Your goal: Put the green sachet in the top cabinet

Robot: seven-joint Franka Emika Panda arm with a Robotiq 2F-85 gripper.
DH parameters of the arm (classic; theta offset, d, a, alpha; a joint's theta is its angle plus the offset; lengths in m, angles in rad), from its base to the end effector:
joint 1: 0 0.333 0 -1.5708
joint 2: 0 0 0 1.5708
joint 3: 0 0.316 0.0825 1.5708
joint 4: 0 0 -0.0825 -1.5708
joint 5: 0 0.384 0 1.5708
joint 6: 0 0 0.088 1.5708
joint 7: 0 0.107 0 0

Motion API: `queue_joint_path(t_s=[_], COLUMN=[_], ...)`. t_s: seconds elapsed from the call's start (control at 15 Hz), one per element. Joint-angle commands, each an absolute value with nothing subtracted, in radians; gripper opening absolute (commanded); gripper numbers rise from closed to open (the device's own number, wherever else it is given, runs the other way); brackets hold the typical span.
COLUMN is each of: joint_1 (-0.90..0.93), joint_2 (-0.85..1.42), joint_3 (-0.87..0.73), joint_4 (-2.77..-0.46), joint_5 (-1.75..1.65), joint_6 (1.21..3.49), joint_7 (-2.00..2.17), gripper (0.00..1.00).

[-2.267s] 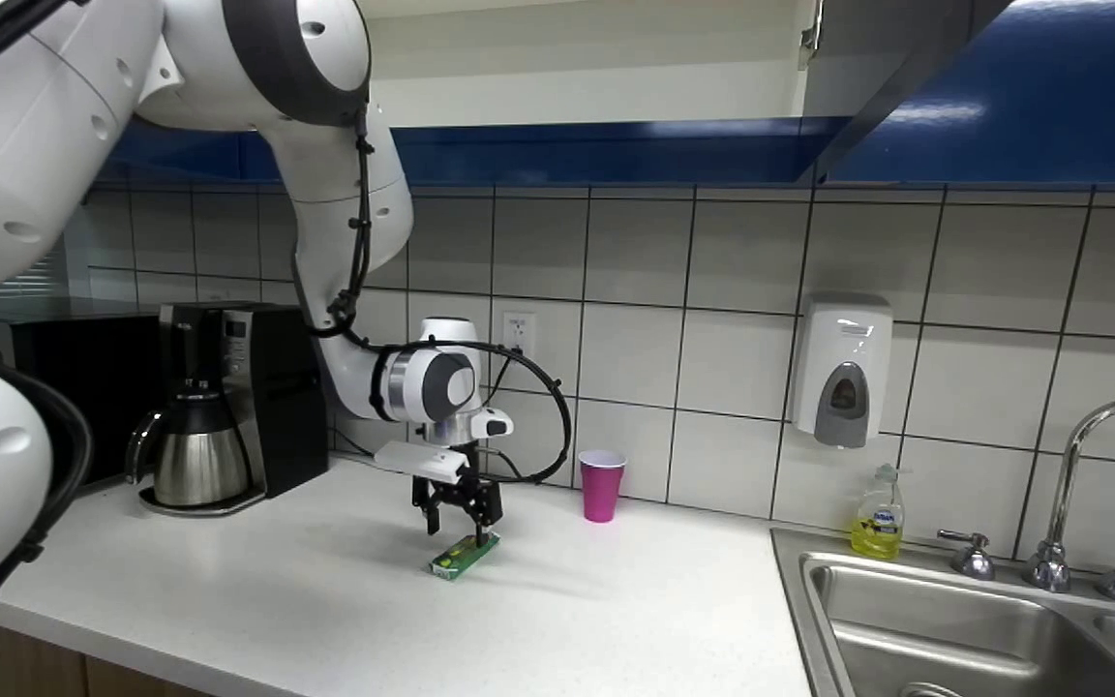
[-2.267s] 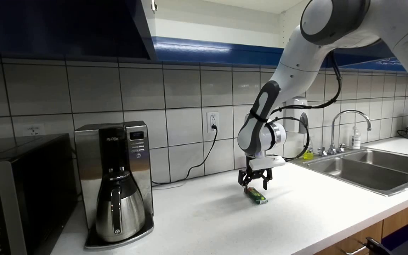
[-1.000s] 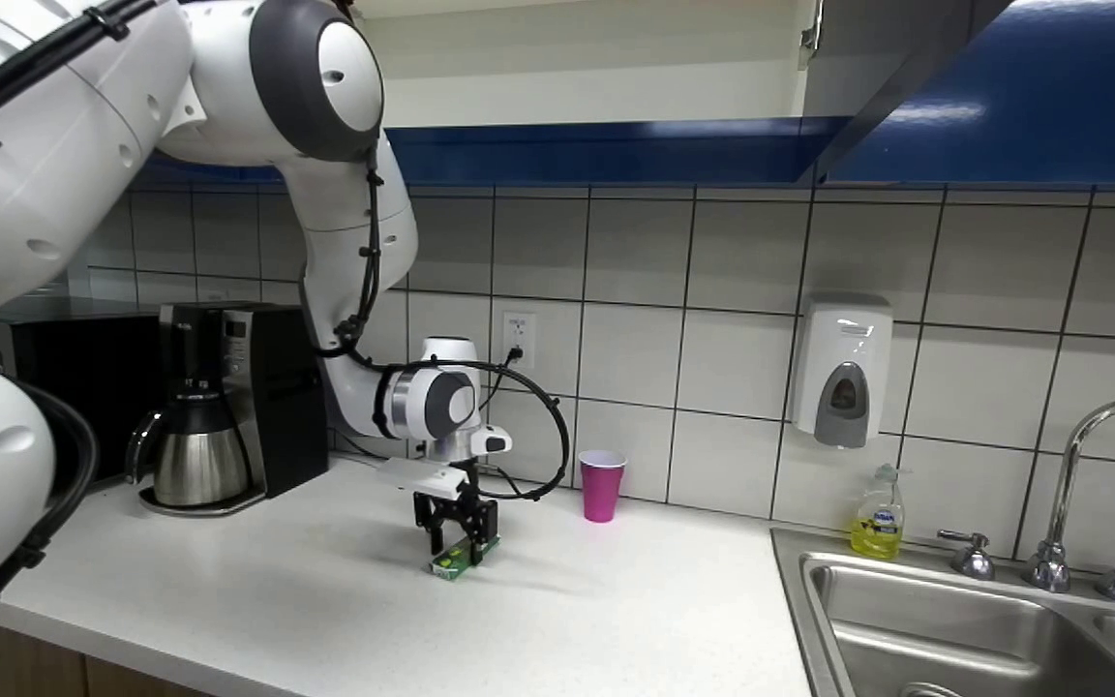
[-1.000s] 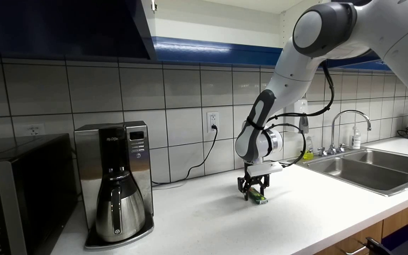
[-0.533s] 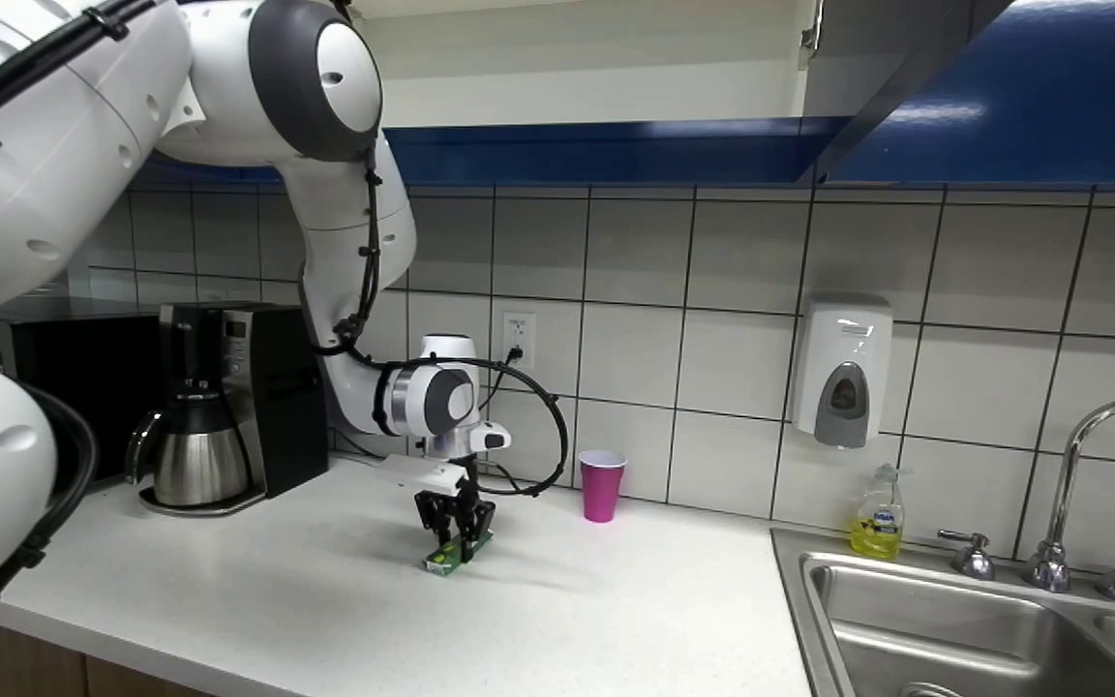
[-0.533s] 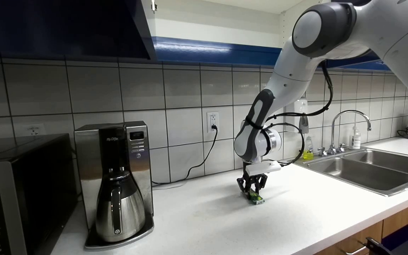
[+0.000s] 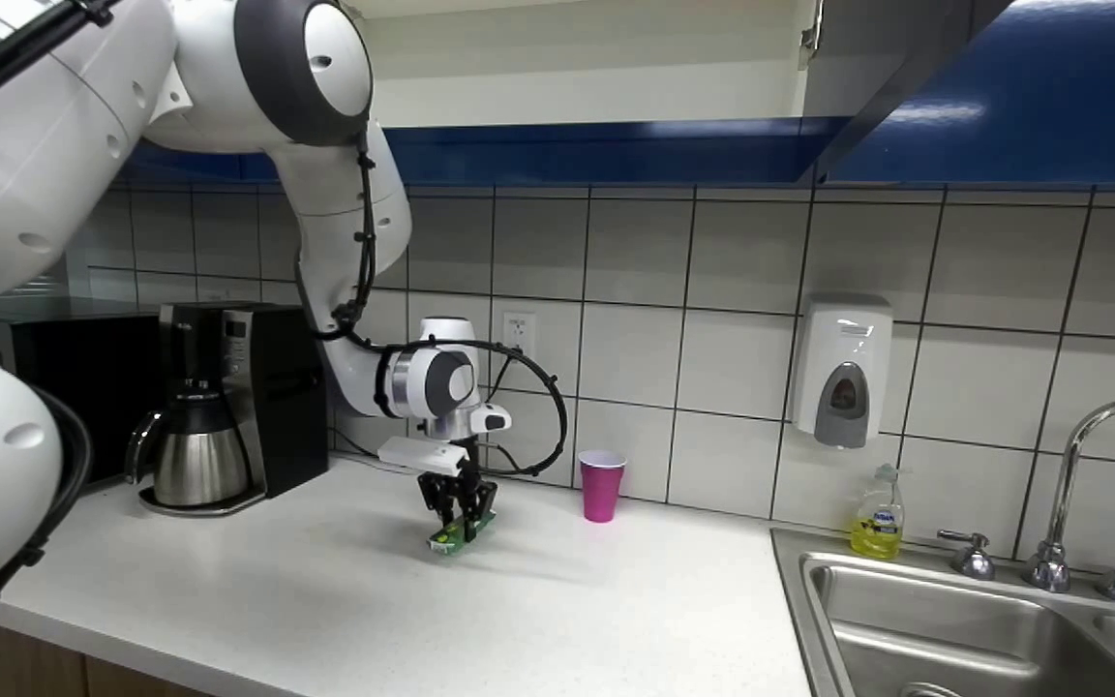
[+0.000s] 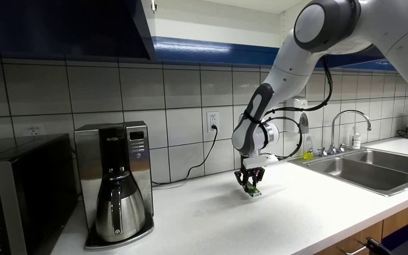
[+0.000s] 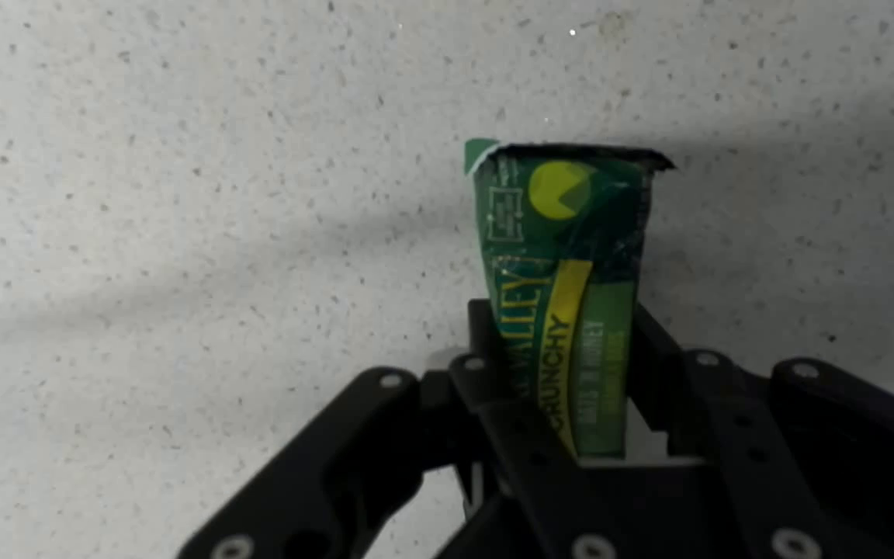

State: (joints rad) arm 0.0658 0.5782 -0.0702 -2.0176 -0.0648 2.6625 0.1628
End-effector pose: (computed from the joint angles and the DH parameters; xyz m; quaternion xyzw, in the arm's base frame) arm 0.6067 -0.0003 0.1670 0.9976 -0.0489 0.0362 0.0321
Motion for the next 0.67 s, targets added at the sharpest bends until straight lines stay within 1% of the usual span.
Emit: queue_joint_path(t_s=[0.0,0.4,0.6], joint_1=[0.104,0.131,0.145], joint_2=[0.461,0.287,0.185], joint_3=[-0.093,-0.075,-0.063], joint_4=[-2.045,-2.128,-2.225], joint_5=[-0.080,-0.102,-0.118], joint_6=[2.577,2.480,2.445], joint_7=[0.205,0.242,0.272], gripper=[0.16,0.16,0.16])
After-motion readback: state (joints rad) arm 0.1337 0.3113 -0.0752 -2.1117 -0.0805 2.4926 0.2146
